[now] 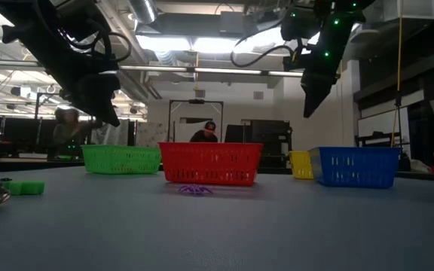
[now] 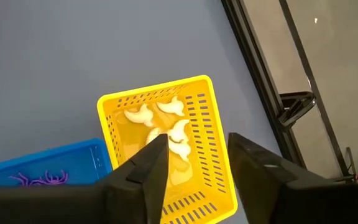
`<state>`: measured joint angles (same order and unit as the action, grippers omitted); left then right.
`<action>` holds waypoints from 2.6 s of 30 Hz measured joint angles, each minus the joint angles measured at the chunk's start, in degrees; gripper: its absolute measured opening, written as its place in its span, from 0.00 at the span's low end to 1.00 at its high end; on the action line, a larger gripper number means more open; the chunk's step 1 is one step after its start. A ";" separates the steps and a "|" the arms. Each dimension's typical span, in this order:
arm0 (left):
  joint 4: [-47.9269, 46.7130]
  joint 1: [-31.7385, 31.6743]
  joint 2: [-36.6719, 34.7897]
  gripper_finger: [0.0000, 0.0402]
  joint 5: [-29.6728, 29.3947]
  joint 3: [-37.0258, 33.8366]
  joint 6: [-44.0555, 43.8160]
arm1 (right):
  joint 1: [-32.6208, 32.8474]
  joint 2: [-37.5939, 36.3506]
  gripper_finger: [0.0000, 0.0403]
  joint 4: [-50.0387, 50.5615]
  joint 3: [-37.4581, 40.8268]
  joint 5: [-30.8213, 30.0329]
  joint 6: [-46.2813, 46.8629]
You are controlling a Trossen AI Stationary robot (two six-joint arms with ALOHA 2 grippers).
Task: Sort Halloween decoration
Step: Put the violet spider toy into the blue bin
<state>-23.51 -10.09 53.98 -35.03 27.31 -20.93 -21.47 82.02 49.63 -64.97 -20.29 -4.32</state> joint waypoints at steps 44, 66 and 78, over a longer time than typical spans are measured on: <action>0.04 0.00 0.00 0.52 0.00 0.00 -0.11 | 28.06 7.10 0.47 -40.21 0.02 22.19 16.43; 0.06 0.04 0.02 0.52 0.17 -0.02 -1.49 | 38.80 33.06 0.47 -54.44 0.02 11.87 16.42; -0.02 0.04 0.02 0.52 0.17 -0.02 -1.46 | 38.77 36.22 0.47 -59.08 0.00 12.17 16.41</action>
<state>-23.53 -10.04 54.00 -34.85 27.29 -22.39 17.30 118.24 -9.45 -64.97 -8.12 12.10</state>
